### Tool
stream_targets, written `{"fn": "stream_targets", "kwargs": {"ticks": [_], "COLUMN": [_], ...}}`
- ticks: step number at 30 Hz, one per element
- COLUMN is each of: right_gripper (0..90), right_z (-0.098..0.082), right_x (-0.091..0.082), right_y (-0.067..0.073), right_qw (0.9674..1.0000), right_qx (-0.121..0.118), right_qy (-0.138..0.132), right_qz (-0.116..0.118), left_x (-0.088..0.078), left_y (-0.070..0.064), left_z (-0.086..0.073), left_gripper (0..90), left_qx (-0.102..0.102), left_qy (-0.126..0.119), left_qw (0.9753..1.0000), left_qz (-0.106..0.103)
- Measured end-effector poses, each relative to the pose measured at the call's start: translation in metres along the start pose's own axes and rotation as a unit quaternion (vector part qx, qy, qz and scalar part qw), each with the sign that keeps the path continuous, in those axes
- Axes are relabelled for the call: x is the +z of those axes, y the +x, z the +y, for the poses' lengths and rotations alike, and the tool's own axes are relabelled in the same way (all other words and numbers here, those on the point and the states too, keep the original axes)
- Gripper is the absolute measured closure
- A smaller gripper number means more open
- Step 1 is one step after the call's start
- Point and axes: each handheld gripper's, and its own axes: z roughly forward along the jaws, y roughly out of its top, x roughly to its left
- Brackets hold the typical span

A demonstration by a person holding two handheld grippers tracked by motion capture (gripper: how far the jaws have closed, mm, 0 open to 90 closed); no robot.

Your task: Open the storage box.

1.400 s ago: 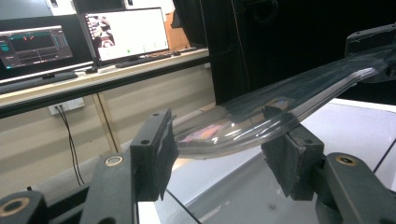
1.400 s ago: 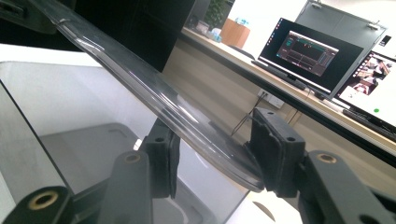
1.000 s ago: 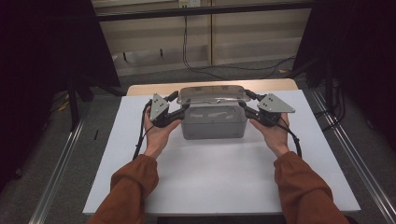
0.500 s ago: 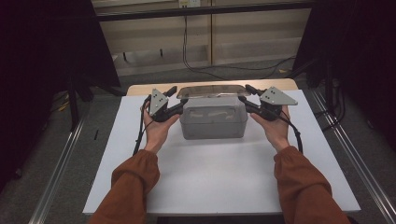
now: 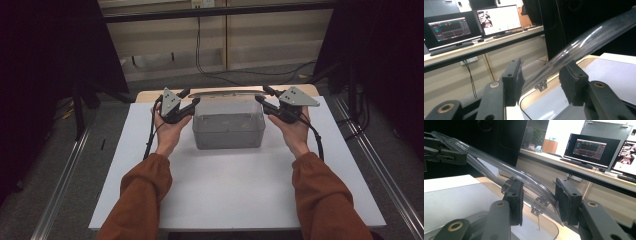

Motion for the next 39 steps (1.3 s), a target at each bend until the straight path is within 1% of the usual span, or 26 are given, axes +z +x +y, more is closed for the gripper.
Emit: {"fn": "stream_targets", "kwargs": {"ticks": [5,8,10,14,15,16,20,24,26,28,30,32,36,38,39], "right_gripper": [59.0,58.4,58.2,58.3,58.3,58.7,59.4,60.0,59.9,59.8,59.8,59.8,60.0,60.1,60.3], "right_z": [0.001,0.0,0.0,-0.001,-0.002,-0.003,-0.005,-0.009,-0.011,-0.012,-0.014,-0.015,-0.015,-0.015,-0.014], "right_x": [0.003,0.006,0.009,0.011,0.011,0.012,0.014,0.017,0.018,0.02,0.022,0.023,0.028,0.03,0.032], "right_y": [-0.005,-0.008,-0.011,-0.014,-0.015,-0.017,-0.019,-0.021,-0.021,-0.021,-0.023,-0.024,-0.027,-0.028,-0.028], "right_qw": [0.9999,0.9999,0.9999,0.9999,0.9998,0.9997,0.9997,0.9996,0.9995,0.9996,0.9994,0.9994,0.9993,0.9993,0.9992], "right_qx": [0.012,0.011,0.01,0.011,0.014,0.019,0.02,0.023,0.023,0.022,0.027,0.026,0.026,0.027,0.028], "right_qy": [-0.004,0.003,0.007,0.01,0.011,0.009,0.012,0.014,0.016,0.017,0.017,0.02,0.027,0.026,0.026], "right_qz": [-0.004,-0.005,-0.004,-0.007,-0.008,-0.009,-0.01,-0.011,-0.01,-0.011,-0.014,-0.013,-0.009,-0.007,-0.007], "left_x": [0.004,0.005,0.006,0.008,0.008,0.01,0.013,0.017,0.018,0.02,0.022,0.023,0.026,0.027,0.028], "left_y": [0.001,0.002,0.002,0.004,0.004,0.005,0.007,0.008,0.009,0.01,0.012,0.013,0.016,0.018,0.018], "left_z": [0.003,0.004,0.004,0.003,0.003,0.002,0.0,-0.002,-0.003,-0.004,-0.004,-0.005,-0.006,-0.007,-0.008], "left_gripper": [60.3,61.6,61.6,61.7,61.7,61.6,60.9,60.4,57.7,57.7,57.5,57.6,57.6,57.6,57.6], "left_qx": [-0.004,-0.002,-0.008,-0.009,-0.006,-0.009,-0.015,-0.02,-0.018,-0.02,-0.021,-0.026,-0.025,-0.032,-0.032], "left_qy": [-0.001,-0.001,-0.001,0.001,0.001,0.002,0.003,0.007,0.011,0.013,0.015,0.015,0.019,0.02,0.02], "left_qw": [1.0,1.0,1.0,1.0,1.0,1.0,0.9999,0.9998,0.9997,0.9997,0.9996,0.9995,0.9995,0.9992,0.9992], "left_qz": [-0.002,-0.003,-0.003,-0.001,0.0,0.001,0.001,0.006,0.007,0.007,0.009,0.009,0.009,0.011,0.011]}}
